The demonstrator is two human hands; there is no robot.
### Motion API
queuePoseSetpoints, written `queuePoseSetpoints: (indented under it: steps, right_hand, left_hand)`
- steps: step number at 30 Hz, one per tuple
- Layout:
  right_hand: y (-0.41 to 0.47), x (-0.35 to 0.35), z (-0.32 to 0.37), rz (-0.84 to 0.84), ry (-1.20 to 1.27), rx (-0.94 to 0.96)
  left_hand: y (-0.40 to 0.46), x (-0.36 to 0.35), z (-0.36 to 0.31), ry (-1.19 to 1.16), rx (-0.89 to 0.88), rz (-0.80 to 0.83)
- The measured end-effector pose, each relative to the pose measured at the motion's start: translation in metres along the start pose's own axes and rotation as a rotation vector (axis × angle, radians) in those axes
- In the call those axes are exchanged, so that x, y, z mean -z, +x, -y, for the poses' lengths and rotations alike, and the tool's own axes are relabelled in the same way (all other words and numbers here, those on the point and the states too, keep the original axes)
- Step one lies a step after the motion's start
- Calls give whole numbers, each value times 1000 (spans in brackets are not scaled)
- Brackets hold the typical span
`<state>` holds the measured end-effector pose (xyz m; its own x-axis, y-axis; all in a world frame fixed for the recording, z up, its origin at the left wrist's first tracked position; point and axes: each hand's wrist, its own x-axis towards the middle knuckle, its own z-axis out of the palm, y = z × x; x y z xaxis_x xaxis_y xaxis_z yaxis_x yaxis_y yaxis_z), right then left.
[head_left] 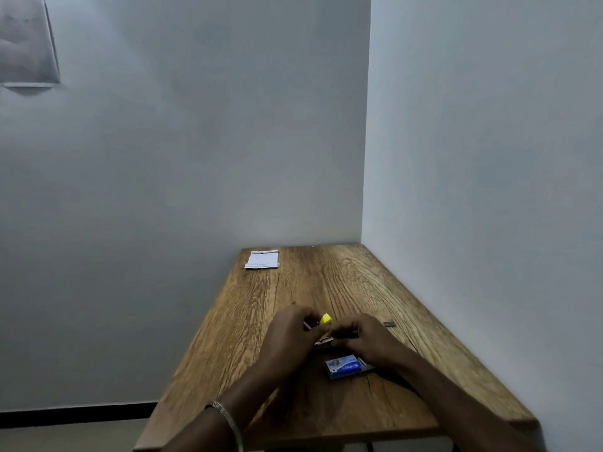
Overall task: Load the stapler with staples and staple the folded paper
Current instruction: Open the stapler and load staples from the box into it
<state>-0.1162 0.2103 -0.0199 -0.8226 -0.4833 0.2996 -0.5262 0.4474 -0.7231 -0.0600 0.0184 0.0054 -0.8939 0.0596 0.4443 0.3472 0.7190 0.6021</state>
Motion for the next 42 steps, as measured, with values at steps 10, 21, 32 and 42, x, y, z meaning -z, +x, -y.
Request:
queuePoseSetpoints:
  steps: [10,21,32,42]
  right_hand:
    - [-2,0,1,-56,239,14]
    - [-3,8,7,24,767,-126]
    - [-6,6,11,-130,529,-36]
    - [-5,1,9,-121,505,-36]
  left_hand:
    - [2,9,4,-221,177,320]
    - [-2,-7,1,-128,123,-22]
    - [-3,-14,-4,-72,102,-149]
    - [-6,-15,-5,-58,111,-140]
